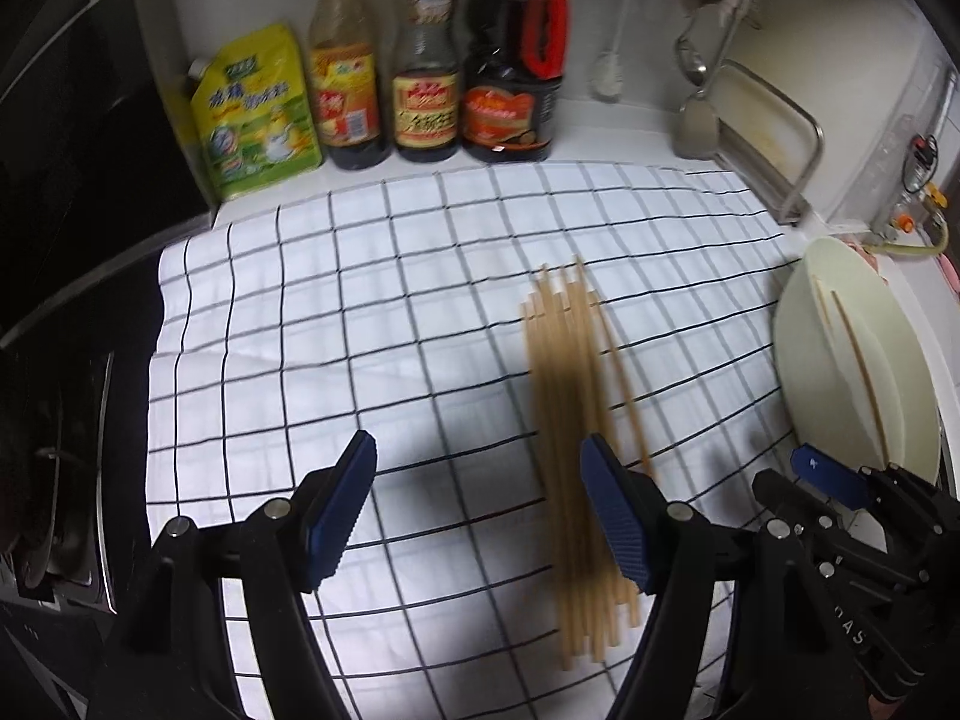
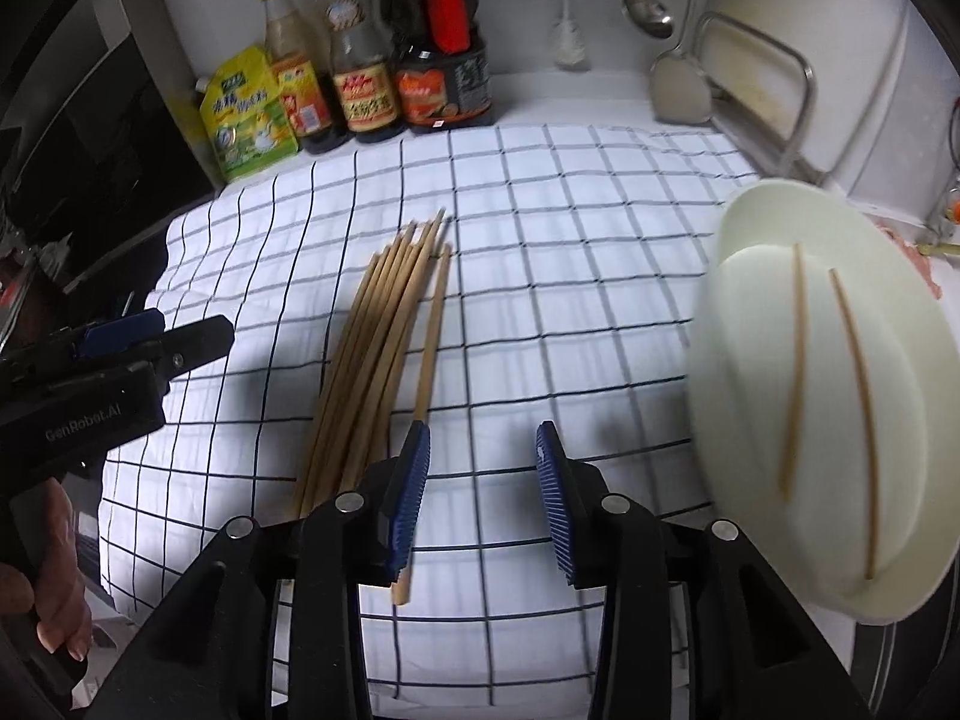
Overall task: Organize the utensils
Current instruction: 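Move both open tools back to the chopstick bundle on the cloth, then close the left tool on one chopstick while the right tool grasps another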
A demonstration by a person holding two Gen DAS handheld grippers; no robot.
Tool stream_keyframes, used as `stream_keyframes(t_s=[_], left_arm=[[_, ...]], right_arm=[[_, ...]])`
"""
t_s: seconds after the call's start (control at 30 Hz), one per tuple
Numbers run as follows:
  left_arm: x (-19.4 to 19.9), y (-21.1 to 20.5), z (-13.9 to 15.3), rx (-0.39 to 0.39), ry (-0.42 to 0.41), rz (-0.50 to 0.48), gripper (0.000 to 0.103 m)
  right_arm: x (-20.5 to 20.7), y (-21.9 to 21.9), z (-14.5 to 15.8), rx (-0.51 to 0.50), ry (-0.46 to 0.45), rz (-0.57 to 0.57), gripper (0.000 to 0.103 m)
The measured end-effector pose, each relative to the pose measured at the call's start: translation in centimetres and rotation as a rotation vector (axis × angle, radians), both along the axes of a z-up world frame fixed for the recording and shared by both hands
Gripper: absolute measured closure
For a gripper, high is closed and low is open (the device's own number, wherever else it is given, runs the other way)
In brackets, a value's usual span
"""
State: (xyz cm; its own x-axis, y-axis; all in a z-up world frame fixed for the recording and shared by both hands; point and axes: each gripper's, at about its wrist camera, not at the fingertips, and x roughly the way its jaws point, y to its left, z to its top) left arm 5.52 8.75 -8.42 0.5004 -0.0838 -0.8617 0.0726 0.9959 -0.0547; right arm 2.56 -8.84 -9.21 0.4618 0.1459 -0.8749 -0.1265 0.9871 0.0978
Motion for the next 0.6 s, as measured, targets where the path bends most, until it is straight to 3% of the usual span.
stream_keyframes(t_s=[0.6], left_arm=[[0.5,0.7,-5.2,0.004,0.060,-0.019,0.031]], right_arm=[[1.4,2.6,-6.0,-0.018,0.046,0.015,0.060]])
